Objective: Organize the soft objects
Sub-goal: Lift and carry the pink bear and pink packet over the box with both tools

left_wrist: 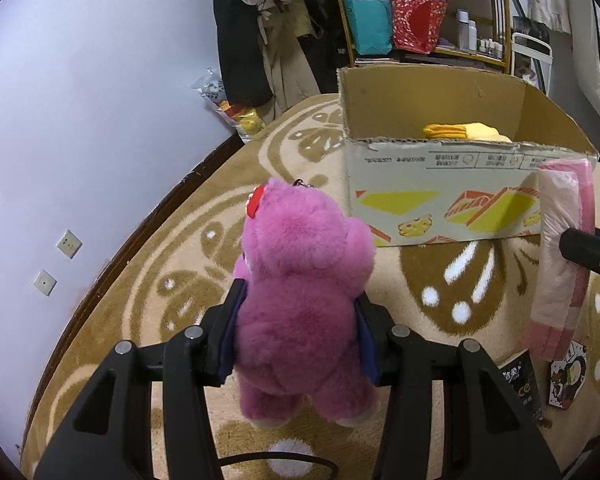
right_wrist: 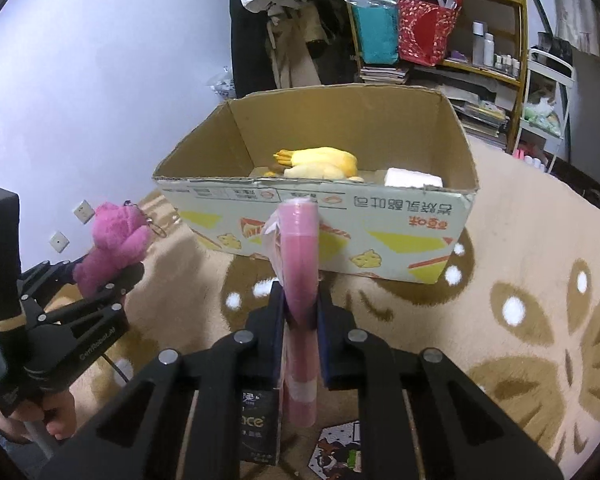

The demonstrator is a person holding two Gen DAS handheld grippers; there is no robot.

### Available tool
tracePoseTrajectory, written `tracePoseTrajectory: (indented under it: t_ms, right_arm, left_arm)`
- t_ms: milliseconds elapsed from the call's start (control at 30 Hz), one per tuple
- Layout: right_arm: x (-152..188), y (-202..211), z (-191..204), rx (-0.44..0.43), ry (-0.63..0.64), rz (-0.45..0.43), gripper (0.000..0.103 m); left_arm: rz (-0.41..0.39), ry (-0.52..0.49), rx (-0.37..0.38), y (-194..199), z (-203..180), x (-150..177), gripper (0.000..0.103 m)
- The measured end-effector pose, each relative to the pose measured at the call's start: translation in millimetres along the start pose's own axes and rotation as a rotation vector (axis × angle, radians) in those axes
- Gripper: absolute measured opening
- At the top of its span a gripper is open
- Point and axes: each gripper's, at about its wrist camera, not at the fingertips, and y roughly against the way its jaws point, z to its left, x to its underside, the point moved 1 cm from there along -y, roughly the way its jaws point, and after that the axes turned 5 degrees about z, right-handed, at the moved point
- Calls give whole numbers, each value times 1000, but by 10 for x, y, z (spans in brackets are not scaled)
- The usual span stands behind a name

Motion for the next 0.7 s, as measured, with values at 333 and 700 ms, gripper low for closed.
tracePoseTrajectory:
  t_ms: [333, 700]
  right_arm:
    - [-14, 263, -73, -24, -28, -51, 15]
    - [-353, 831, -13, -45, -2, -209, 15]
  left_arm:
    - [-49, 46, -17, 275, 179, -41, 47]
    - [-153, 49, -30, 717, 269, -321, 47]
